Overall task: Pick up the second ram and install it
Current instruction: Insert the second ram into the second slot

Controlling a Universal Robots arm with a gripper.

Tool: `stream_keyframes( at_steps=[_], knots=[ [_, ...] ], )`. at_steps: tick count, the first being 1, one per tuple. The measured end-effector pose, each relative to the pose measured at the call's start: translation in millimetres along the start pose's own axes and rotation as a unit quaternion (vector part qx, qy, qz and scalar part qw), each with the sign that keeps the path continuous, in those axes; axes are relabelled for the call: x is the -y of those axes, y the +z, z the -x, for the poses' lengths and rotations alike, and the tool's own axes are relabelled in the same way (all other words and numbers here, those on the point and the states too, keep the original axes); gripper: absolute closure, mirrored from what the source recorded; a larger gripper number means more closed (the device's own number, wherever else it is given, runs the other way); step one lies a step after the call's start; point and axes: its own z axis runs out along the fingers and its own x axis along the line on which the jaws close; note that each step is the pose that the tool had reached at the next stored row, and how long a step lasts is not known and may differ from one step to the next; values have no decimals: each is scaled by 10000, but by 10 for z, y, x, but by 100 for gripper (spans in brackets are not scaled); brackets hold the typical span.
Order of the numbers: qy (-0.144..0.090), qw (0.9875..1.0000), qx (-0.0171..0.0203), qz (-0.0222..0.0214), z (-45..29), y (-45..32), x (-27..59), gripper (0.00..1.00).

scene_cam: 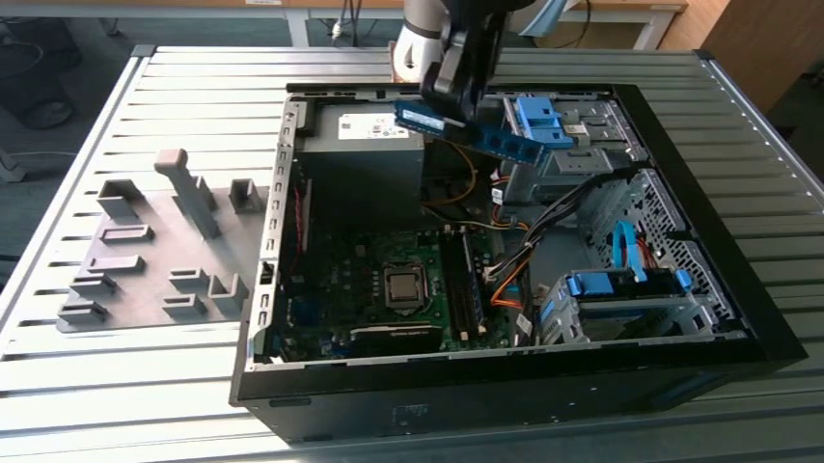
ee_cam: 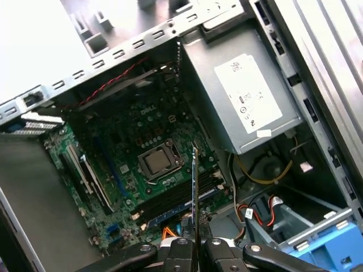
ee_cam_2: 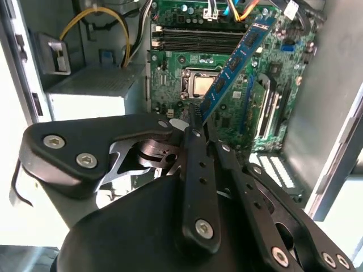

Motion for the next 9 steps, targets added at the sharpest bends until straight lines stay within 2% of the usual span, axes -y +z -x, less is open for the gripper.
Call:
stream_keyframes(
  at_steps=[3,9],
  knots=[
    [217,9998,0,-7,0,1,0,86],
    [246,9997,0,-8,0,2,0,86]
  ],
)
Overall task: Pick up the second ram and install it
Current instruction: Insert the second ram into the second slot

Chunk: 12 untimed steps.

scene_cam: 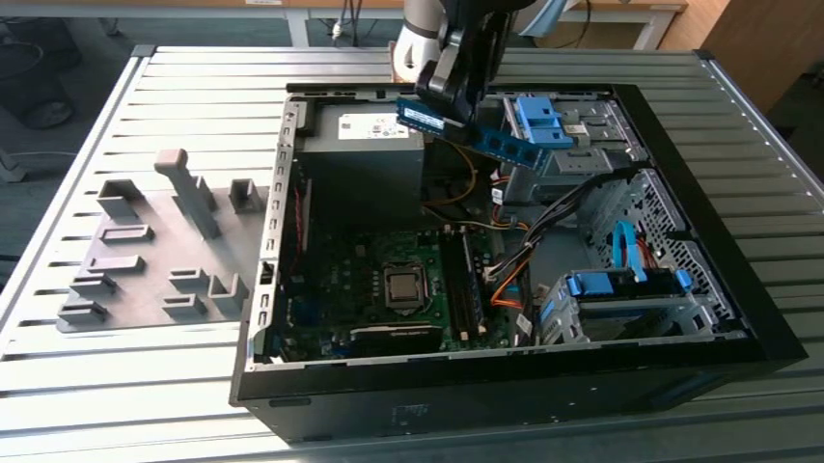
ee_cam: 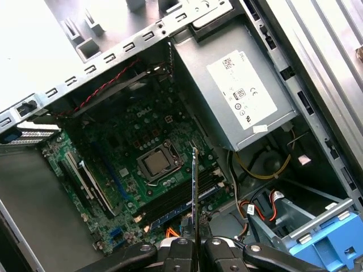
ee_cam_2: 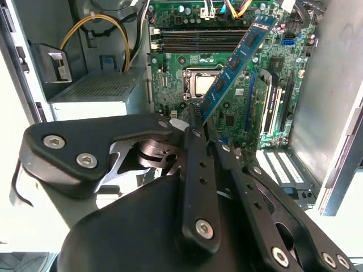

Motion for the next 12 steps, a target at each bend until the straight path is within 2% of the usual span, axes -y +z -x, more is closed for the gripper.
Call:
stream_keyframes(
  at_steps=[8,12],
  knots=[
    [10,10000,0,0,0,0,0,86],
    [135,9999,0,-4,0,0,0,86]
  ],
)
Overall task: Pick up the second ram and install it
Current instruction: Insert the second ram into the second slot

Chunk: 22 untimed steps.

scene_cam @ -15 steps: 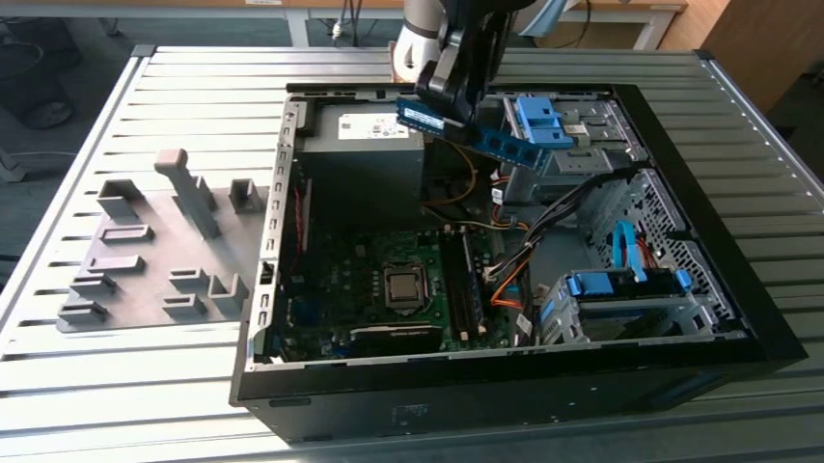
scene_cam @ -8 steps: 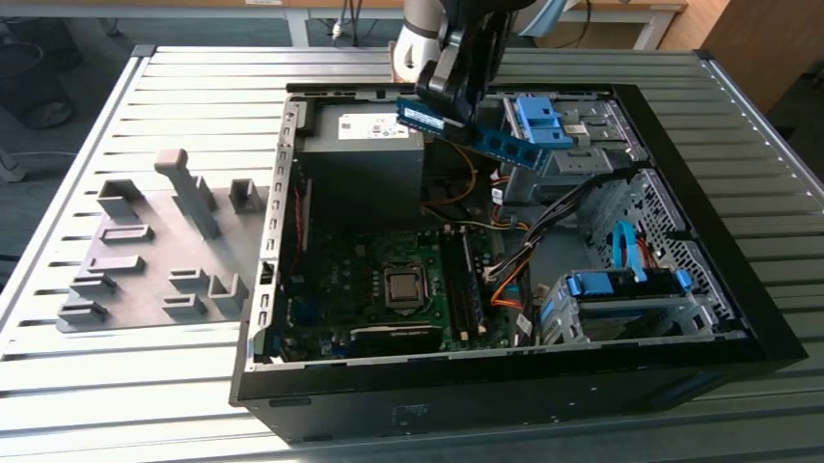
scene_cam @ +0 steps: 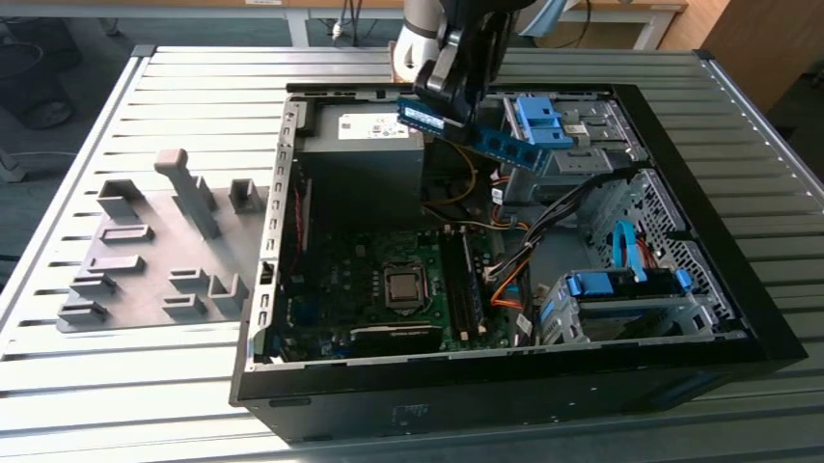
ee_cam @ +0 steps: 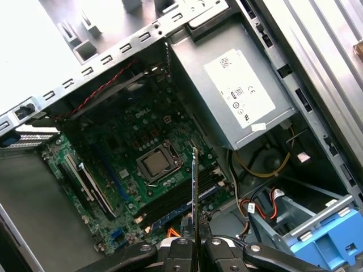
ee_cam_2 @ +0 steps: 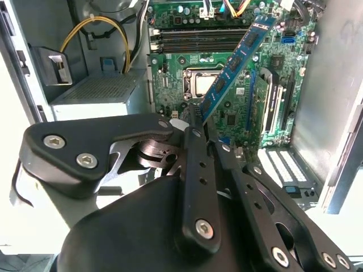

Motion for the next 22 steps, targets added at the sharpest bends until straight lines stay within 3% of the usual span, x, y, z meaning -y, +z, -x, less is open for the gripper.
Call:
stream_keyframes(
  at_steps=[6,11,14,17,22],
  knots=[
    [473,9989,0,-16,0,3,0,86],
    [927,9957,0,-30,0,9,0,86],
    [1198,9928,-1,-38,0,14,0,86],
    [1469,9891,0,-46,0,18,0,86],
    [1906,9817,0,-60,0,25,0,86]
  ],
)
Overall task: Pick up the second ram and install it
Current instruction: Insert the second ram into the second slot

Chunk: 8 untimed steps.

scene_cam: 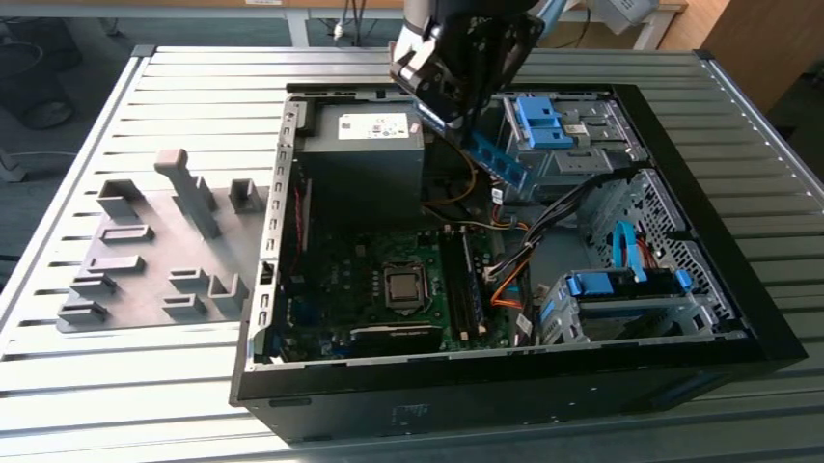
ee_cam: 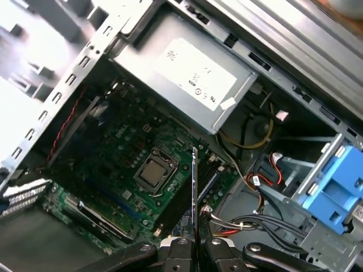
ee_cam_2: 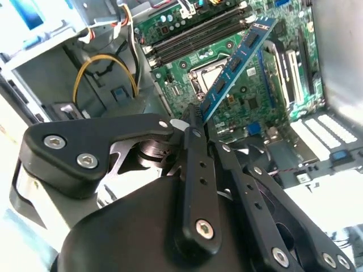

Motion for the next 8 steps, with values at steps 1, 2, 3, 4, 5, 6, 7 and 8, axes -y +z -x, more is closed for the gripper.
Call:
stream_keyframes(
  at_steps=[1,2,3,4,5,6,7,8],
  knots=[
    [88,10000,0,-3,0,1,0,86],
    [179,9998,0,-6,0,3,0,86],
    [260,9997,0,-8,0,4,0,86],
    [342,9994,0,-11,0,5,0,86],
    [425,9991,0,-14,0,6,0,86],
    [510,9987,0,-16,0,7,0,86],
    [595,9982,0,-19,0,9,0,86],
    [686,9976,0,-22,0,10,0,86]
  ],
)
